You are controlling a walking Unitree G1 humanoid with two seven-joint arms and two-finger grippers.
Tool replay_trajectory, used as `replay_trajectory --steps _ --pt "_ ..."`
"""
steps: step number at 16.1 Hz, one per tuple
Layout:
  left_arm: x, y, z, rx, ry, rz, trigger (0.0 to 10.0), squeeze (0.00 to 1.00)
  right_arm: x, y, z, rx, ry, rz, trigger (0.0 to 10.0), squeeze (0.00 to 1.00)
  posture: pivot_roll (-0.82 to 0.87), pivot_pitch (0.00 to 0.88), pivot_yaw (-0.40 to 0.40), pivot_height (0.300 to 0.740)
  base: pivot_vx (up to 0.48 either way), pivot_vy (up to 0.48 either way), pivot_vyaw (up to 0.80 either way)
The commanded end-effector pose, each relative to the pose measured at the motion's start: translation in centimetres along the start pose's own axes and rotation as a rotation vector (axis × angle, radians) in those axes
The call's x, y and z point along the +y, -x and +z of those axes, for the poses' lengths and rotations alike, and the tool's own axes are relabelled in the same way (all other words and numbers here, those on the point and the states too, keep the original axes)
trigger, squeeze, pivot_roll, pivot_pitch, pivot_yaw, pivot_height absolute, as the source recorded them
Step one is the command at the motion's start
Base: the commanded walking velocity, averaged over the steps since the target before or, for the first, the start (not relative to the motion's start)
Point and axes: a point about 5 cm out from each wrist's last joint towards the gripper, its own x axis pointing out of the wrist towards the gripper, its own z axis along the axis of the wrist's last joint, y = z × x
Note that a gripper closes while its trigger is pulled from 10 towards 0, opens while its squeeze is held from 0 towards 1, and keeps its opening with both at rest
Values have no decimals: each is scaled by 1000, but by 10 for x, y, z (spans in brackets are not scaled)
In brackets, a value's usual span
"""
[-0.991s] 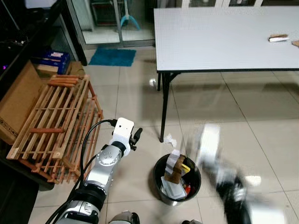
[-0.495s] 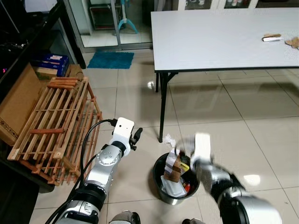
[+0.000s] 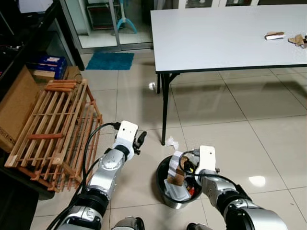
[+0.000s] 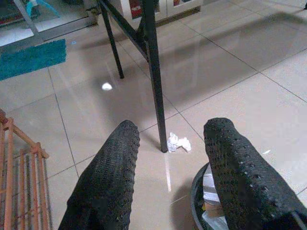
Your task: Picking trash to rubbish bin
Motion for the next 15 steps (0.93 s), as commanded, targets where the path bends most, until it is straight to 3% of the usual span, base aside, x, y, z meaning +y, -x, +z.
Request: replay_trajectory --steps 1,10,15 --pt "0 1 -1 6 -5 -5 10000 0 2 0 2 -4 12 12 10000 0 35 90 74 720 0 0 0" --pt "1 7 -9 19 8 14 10000 0 2 0 4 -40 -5 6 10000 0 32 156 68 720 0 0 0" --pt "-8 25 -18 11 62 13 10000 0 3 2 3 -110 -5 36 10000 0 13 285 54 720 0 0 0"
